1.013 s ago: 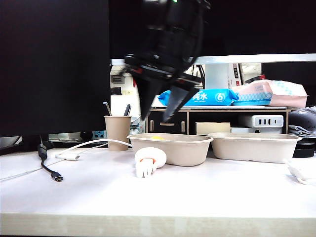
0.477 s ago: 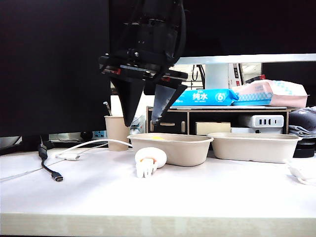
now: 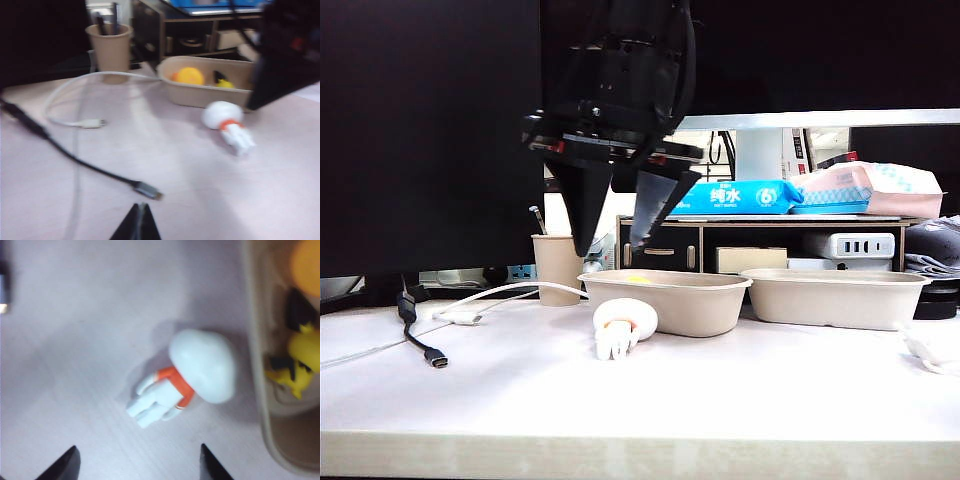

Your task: Put the dolls with similar colors into the same paper box, while dolls with different colors go into separate paper boxes.

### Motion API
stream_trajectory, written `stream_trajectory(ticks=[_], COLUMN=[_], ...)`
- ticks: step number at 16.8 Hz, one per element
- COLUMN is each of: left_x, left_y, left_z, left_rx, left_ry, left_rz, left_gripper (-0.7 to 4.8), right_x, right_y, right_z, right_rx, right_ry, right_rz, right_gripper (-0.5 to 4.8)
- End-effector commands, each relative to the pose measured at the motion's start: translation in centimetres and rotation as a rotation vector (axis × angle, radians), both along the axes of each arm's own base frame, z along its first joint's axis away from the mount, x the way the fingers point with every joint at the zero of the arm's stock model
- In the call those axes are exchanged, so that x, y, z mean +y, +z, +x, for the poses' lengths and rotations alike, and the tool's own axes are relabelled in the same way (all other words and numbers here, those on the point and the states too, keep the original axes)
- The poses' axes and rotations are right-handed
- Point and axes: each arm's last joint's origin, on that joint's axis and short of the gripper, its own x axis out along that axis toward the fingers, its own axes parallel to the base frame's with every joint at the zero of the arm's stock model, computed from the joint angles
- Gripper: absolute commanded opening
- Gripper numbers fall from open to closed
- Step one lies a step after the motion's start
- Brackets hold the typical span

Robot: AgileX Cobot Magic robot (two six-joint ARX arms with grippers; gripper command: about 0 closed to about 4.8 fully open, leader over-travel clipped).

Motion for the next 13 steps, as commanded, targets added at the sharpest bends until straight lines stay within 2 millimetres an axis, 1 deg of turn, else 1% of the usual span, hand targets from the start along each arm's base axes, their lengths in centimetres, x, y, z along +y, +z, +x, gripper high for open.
stream_trajectory(ticks=[1, 3, 6, 9, 13], left_x=[0.3, 0.6, 0.8, 1.0, 1.0], left_y=[0.1, 0.1, 0.1, 0.1, 0.1], left_z=[0.2, 0.3, 0.4, 0.5, 0.5], left_rx=[-0.006, -0.006, -0.007, -0.01, -0.01], left_ry=[0.037, 0.068, 0.093, 0.107, 0.107], left_rz=[-0.006, -0.005, -0.006, -0.004, -0.004], left_gripper=[-0.05, -0.05, -0.05, -0.05, -0.05], right_x=[0.2, 0.0, -0.1, -0.1, 0.0], right_y=[-0.7, -2.0, -2.7, -3.7, -5.5], right_z=[0.1, 0.0, 0.0, 0.0, 0.1], right_rx=[-0.019, -0.018, -0.024, -0.033, -0.025], right_ry=[-0.02, -0.052, -0.076, -0.083, -0.111], right_rz=[0.022, 0.013, -0.009, 0.008, 0.013], right_gripper=[3.07, 3.07, 3.07, 3.07, 3.07])
